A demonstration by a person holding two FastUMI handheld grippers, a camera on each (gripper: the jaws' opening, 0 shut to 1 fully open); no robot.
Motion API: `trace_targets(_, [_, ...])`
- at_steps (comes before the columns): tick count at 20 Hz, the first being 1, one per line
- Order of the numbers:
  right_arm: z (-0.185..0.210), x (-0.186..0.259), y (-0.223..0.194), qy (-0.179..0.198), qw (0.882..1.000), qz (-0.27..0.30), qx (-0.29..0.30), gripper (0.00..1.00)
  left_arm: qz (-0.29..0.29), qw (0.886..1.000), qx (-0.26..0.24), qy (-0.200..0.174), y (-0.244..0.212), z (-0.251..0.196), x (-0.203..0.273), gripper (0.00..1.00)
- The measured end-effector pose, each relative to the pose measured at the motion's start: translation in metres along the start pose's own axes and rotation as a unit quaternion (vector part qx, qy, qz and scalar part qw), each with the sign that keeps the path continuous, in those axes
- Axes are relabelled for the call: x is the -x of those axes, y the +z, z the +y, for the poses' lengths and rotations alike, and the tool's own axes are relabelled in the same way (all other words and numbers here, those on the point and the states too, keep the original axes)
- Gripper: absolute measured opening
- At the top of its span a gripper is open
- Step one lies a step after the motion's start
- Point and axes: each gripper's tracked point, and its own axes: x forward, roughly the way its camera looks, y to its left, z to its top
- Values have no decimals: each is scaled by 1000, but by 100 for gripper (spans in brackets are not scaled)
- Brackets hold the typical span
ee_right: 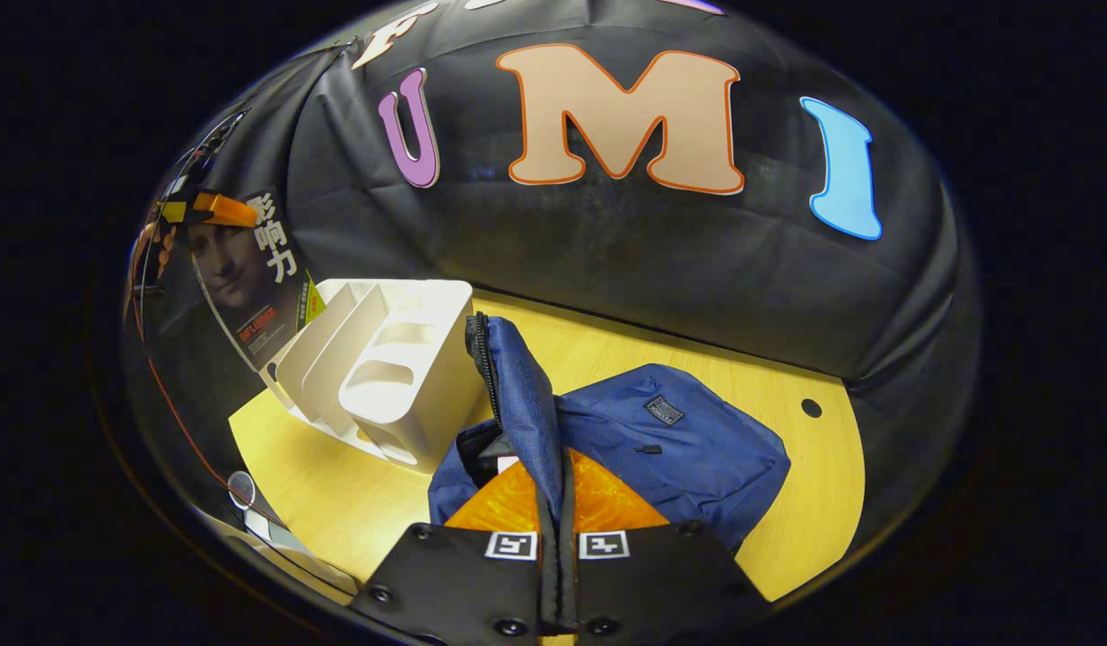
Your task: Open the schoolbag, grab two books from the bookshelf and put them into the schoolbag.
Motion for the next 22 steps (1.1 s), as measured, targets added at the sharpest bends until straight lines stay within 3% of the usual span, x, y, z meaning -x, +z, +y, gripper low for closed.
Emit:
trace_targets(6, [1,1,0,8,1000,-2,9,0,12,993,86,-77,-15,-45,15,38])
trace_targets(7, [2,2,0,9,1000,-3,11,3,17,991,98,-89,-20,-52,16,38])
trace_targets(15, [2,4,1,20,1000,-5,3,3,30,973,166,-156,-51,-108,17,39])
trace_targets(22, [2,4,3,30,999,-11,0,4,57,960,204,-184,-102,-158,0,37])
